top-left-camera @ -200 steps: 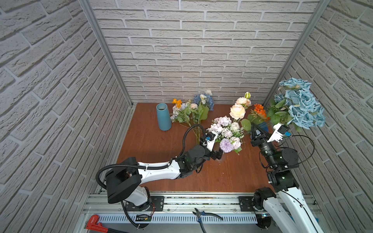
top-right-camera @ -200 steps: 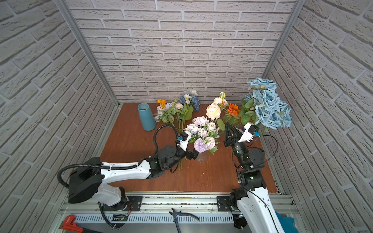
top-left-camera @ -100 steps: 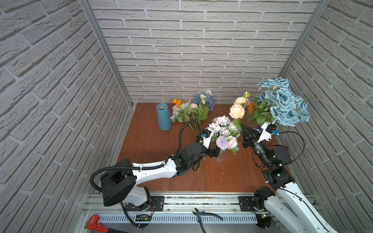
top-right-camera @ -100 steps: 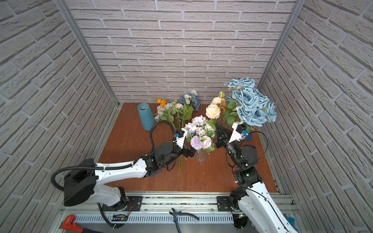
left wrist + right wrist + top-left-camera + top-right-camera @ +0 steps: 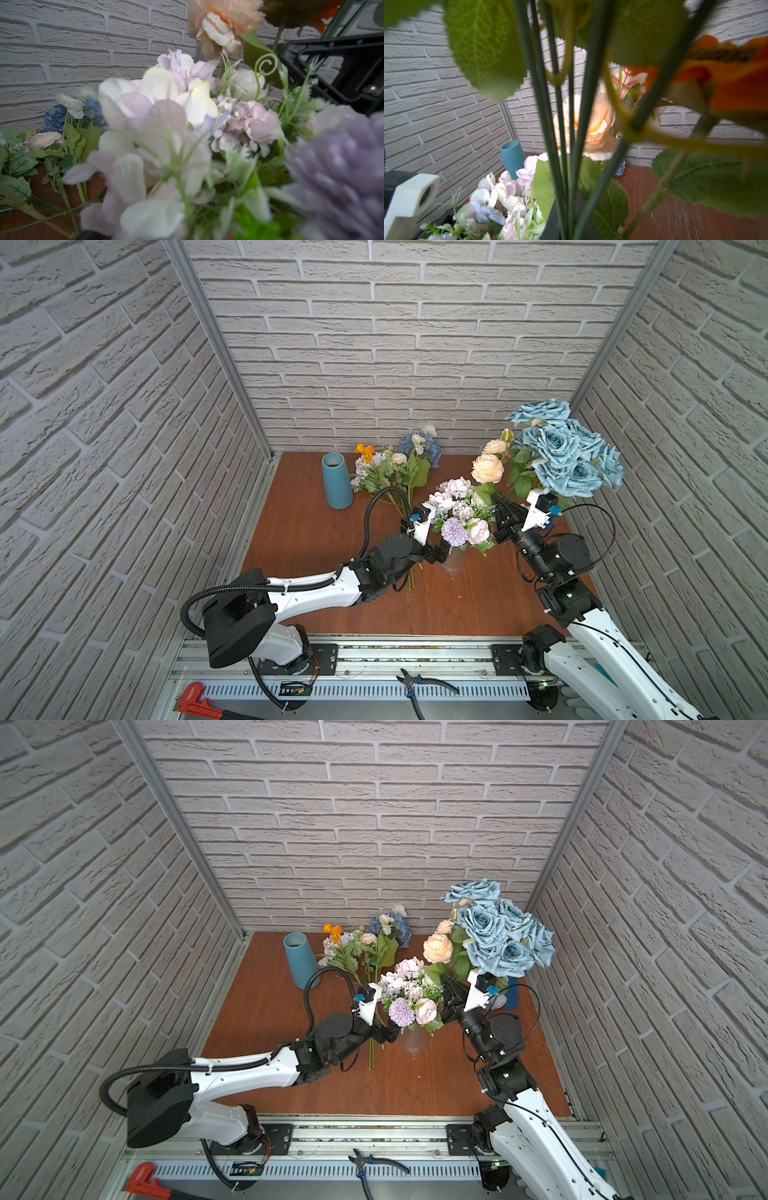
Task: Arrange flowers in a vase
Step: Place the flower in the vase.
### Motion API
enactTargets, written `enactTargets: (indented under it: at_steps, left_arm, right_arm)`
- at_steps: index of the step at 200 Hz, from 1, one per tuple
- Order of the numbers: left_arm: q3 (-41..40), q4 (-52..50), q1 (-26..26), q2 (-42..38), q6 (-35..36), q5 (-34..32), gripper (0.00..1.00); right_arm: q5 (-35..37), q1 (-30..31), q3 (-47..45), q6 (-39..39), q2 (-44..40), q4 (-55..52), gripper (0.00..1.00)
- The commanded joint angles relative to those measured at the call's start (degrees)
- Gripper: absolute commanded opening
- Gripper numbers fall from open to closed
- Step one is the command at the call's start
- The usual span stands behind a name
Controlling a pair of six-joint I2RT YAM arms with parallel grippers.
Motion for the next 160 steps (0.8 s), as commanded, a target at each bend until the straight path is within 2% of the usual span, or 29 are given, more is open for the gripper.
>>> enactTargets:
  at_steps: [1, 57, 102, 160]
  left_arm:
    - [-0.77, 1.82, 0.44, -1.94, -0.25, -0.93, 0.91]
    - [-1.51, 1.81, 0.45, -3.04, -0.07, -1.29, 0.91]
    - [-1.6, 1.62, 0.39, -3.08, -0.07, -1.73, 0.91]
    - [-2.1, 1.46, 0.44, -3.74, -0.11, -1.88, 0.91]
  right_arm:
    - [-0.89, 0.71, 0.66, -0.77, -0.06, 1.94, 0.06]
    - [0.08, 2.66, -0.45, -2.8, -4.0, -7.73, 0.08]
    - [0.02, 2.76, 1.8, -3.64, -5.06, -13.35, 0.35]
    - [1.36, 2.74, 4.31, -3.93, -4.81, -14.3, 0.44]
